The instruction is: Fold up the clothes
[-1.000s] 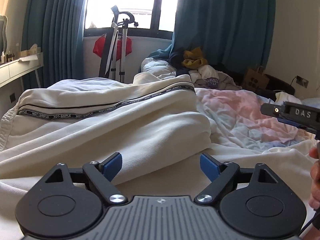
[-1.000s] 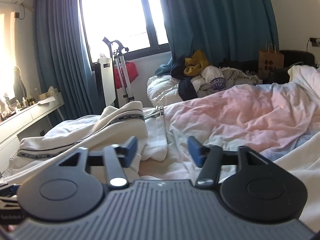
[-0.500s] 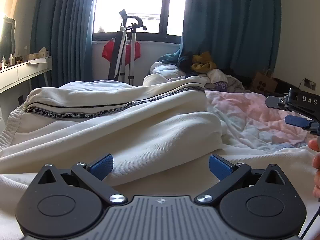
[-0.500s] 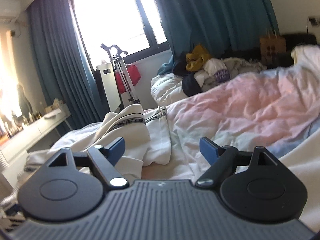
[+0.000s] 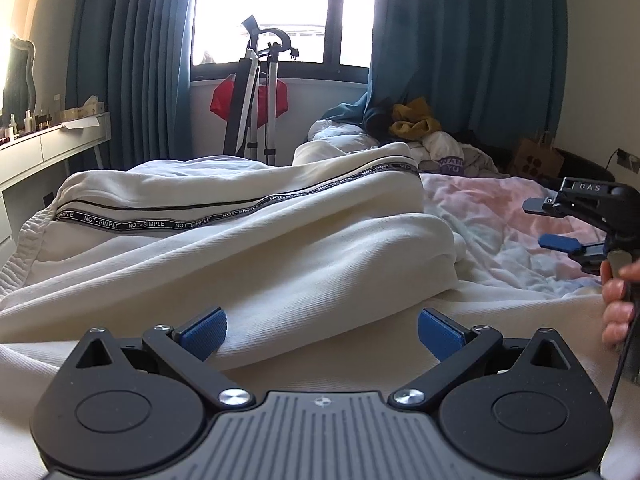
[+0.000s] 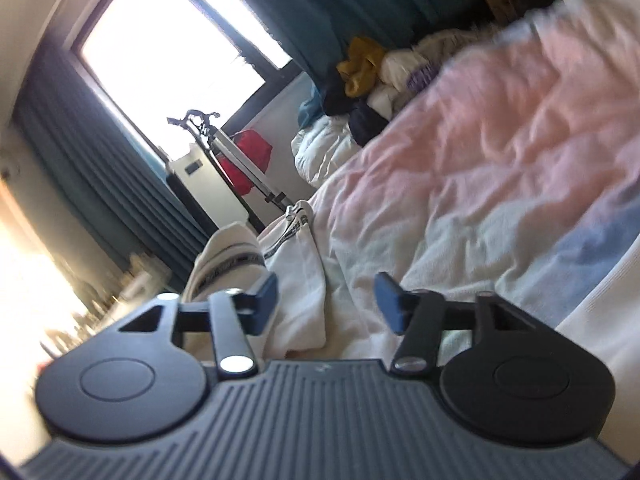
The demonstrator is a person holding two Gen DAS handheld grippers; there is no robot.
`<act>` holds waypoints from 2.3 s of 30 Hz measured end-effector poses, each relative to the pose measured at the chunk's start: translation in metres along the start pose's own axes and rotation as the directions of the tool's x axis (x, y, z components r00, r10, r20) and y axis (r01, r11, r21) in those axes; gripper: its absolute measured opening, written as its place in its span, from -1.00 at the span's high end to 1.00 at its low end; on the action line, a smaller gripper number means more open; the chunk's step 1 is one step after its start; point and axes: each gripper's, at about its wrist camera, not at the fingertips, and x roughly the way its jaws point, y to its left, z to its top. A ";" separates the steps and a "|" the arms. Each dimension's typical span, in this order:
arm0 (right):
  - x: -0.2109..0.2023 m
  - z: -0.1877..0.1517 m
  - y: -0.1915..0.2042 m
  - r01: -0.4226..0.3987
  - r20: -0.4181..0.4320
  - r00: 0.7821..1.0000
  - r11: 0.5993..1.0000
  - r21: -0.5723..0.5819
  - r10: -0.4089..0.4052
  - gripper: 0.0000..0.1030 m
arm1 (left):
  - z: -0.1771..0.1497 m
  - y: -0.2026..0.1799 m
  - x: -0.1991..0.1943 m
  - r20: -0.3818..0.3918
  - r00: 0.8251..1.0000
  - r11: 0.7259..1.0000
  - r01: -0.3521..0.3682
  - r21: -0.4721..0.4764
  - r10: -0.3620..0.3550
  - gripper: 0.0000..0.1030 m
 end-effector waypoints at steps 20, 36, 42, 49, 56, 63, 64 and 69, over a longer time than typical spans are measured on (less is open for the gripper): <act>0.122 0.008 0.006 -0.052 -0.383 0.921 0.997 0.057 0.070 0.14 | -0.001 -0.002 0.015 -0.019 0.999 0.999 0.034 -0.014 -0.035 -0.99; 0.052 0.076 0.034 -0.027 -0.107 0.994 1.000 -0.013 0.026 0.77 | 0.001 0.006 0.012 0.015 0.999 0.998 0.040 -0.039 -0.040 -0.99; 0.018 0.175 0.033 0.093 0.003 0.996 0.986 -0.135 -0.094 0.77 | 0.009 0.008 0.008 0.042 0.998 0.996 0.053 -0.079 -0.050 -0.99; -0.003 0.279 0.041 0.259 0.145 0.964 0.912 -0.318 -0.223 0.78 | 0.018 0.017 0.005 0.061 0.996 0.988 0.072 -0.139 -0.064 -1.00; -0.068 0.316 -0.006 0.414 0.292 0.901 0.839 -0.353 -0.322 0.78 | 0.022 0.021 0.002 0.065 0.995 0.984 0.086 -0.154 -0.077 -0.99; -0.103 0.251 -0.137 0.527 0.158 0.849 0.783 -0.332 -0.504 0.77 | 0.023 0.022 -0.002 0.064 0.996 0.984 0.079 -0.160 -0.069 -1.00; -0.103 0.238 -0.149 0.540 0.133 0.838 0.766 -0.348 -0.530 0.77 | 0.023 0.021 -0.003 0.062 0.996 0.984 0.079 -0.163 -0.069 -0.99; -0.093 0.190 -0.189 0.551 0.015 0.815 0.767 -0.328 -0.579 0.71 | 0.023 0.018 -0.001 0.039 0.997 0.987 0.072 -0.146 -0.067 -1.00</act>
